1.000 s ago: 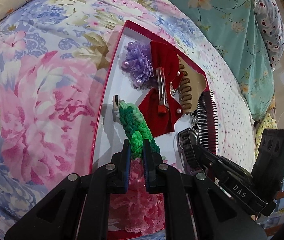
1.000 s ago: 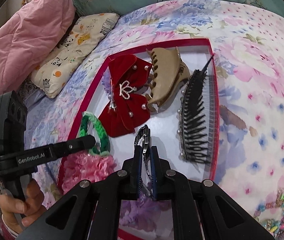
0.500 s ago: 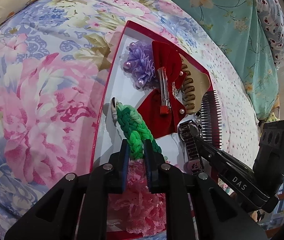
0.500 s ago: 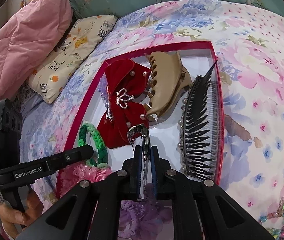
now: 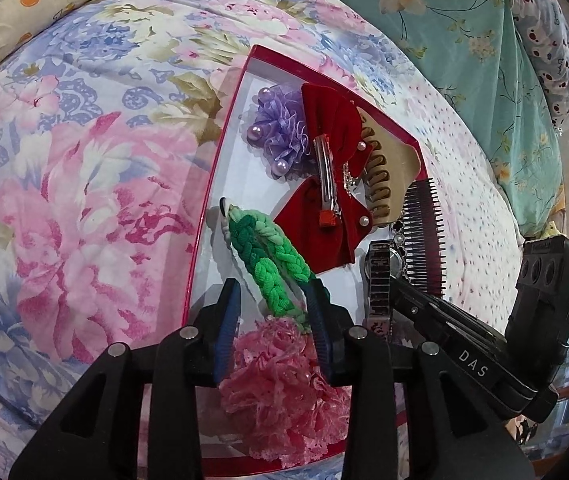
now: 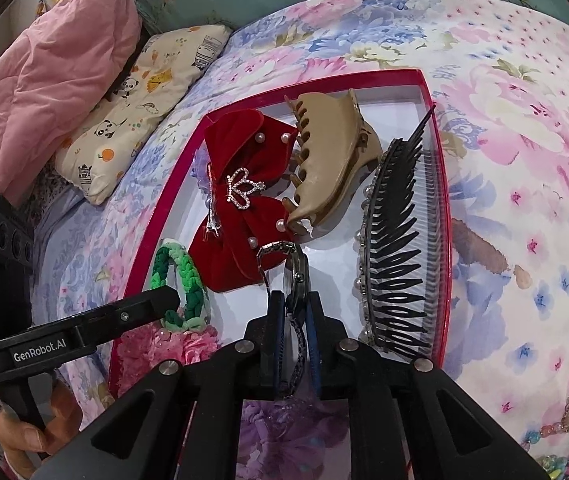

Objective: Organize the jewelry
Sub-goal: 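Lower the green hair tie and watch into the box and open both tools, then move both open tools back to the bracelets on the bedspread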

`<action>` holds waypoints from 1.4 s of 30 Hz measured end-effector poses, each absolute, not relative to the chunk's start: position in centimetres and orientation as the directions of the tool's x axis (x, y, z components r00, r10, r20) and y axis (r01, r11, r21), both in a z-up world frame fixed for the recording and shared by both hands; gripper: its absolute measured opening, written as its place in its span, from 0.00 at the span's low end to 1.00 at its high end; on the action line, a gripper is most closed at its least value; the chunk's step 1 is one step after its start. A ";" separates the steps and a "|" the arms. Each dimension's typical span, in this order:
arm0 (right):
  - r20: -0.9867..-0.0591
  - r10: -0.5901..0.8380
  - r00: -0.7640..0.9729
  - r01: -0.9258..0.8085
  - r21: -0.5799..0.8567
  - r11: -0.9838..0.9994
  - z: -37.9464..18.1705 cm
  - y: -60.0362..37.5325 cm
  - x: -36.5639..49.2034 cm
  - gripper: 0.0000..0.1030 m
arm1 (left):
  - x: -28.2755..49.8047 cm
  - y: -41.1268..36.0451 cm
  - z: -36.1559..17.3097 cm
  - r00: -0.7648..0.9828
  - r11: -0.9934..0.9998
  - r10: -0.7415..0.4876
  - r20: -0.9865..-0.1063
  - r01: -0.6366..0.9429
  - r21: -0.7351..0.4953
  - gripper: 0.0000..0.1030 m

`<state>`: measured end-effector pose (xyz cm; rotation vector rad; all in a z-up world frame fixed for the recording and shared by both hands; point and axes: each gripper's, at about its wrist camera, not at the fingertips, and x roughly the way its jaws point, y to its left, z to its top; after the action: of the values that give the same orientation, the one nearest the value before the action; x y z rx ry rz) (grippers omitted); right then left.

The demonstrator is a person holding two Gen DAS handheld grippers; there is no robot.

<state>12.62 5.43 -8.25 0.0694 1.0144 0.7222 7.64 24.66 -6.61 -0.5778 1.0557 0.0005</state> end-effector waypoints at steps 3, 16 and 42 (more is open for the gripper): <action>-0.748 0.585 0.313 -0.515 0.383 0.766 -8.2 5.4 12.7 0.13 | 7.5 24.7 -6.5 0.509 0.851 -0.267 -0.818 -0.273 -0.448 0.31; -0.740 0.599 0.305 -0.510 0.404 0.759 -7.5 4.2 11.8 0.24 | 6.9 24.6 -6.1 0.518 0.845 -0.272 -0.811 -0.275 -0.459 0.42; -0.721 0.615 0.320 -0.511 0.416 0.753 -6.0 2.8 10.5 0.31 | 5.9 23.7 -4.2 0.535 0.860 -0.243 -0.809 -0.267 -0.435 0.42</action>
<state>10.51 2.84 -6.03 0.1189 1.0013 0.7422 5.89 23.68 -4.22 -0.5598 1.0205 0.0152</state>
